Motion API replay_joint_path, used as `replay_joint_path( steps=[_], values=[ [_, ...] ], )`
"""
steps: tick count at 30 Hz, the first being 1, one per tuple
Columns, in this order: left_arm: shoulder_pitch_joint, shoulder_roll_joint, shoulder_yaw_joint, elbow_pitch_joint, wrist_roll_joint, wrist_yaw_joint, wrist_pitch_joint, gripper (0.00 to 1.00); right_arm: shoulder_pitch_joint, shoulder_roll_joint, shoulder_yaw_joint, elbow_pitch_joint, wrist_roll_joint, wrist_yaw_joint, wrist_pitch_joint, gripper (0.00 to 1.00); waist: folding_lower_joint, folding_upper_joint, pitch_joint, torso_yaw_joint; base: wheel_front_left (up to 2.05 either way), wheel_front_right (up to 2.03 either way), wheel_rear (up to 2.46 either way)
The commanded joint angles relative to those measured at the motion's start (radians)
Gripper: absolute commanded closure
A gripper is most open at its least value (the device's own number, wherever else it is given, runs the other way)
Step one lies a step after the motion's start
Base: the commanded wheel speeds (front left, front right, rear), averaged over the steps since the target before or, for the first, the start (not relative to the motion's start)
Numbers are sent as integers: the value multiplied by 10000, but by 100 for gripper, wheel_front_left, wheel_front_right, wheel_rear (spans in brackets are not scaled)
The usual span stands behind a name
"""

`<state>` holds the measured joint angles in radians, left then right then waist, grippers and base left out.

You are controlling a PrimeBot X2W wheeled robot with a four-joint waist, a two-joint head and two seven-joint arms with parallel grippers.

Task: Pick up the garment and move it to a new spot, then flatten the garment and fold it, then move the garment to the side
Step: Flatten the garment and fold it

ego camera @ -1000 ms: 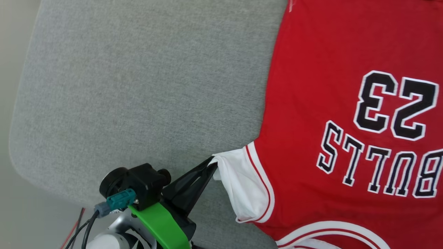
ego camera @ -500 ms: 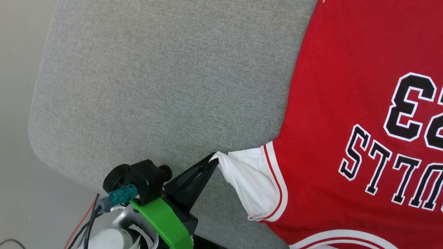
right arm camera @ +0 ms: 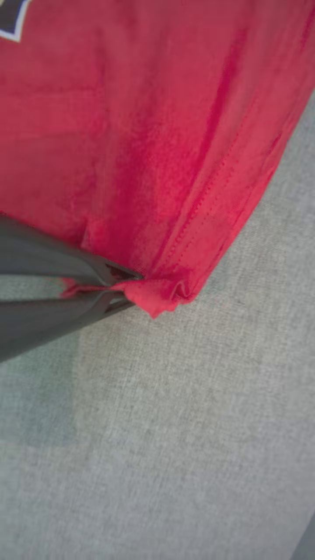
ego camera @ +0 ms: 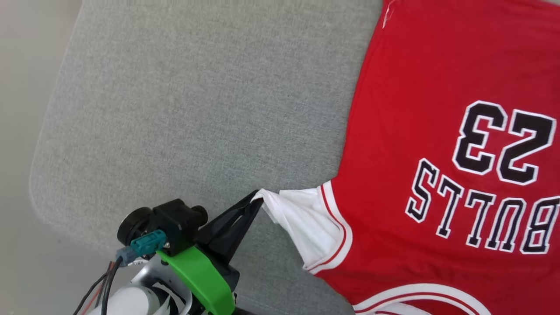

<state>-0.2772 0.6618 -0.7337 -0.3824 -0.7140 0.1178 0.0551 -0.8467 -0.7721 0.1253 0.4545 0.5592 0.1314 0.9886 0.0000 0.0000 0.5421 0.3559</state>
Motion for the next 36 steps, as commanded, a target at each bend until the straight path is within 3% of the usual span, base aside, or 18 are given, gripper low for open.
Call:
replay_joint_path(
  steps=[1, 9, 15, 25, 36],
  values=[
    [-26, 13, 43, -53, -6, 83, 68, 100, 770, 99, 70, 379, -36, -7, 66, 100, 0, 0, -760, -527, 0, 0, 0],
    [264, 305, 17, 6, -129, 254, 333, 100, 2357, 469, -450, 675, 364, -7, -462, 100, 0, 0, -2164, -1213, 0, 0, 0],
    [643, 178, 92, 216, -444, 588, 302, 100, 3774, 890, -865, 486, 692, -7, -847, 100, 0, 0, -3155, -1703, 0, 0, 0],
    [1189, -89, 359, 892, -856, 875, -288, 100, 6653, 1282, -1814, -1772, 1106, -7, -610, 100, 0, 0, -4155, -2420, 0, 0, 0],
    [1317, -673, 557, 1650, -1082, 995, -999, 100, 9356, 2843, -3337, -4296, 440, -7, 302, 100, 0, 0, -4545, -2726, 0, 0, 0]
  ],
)
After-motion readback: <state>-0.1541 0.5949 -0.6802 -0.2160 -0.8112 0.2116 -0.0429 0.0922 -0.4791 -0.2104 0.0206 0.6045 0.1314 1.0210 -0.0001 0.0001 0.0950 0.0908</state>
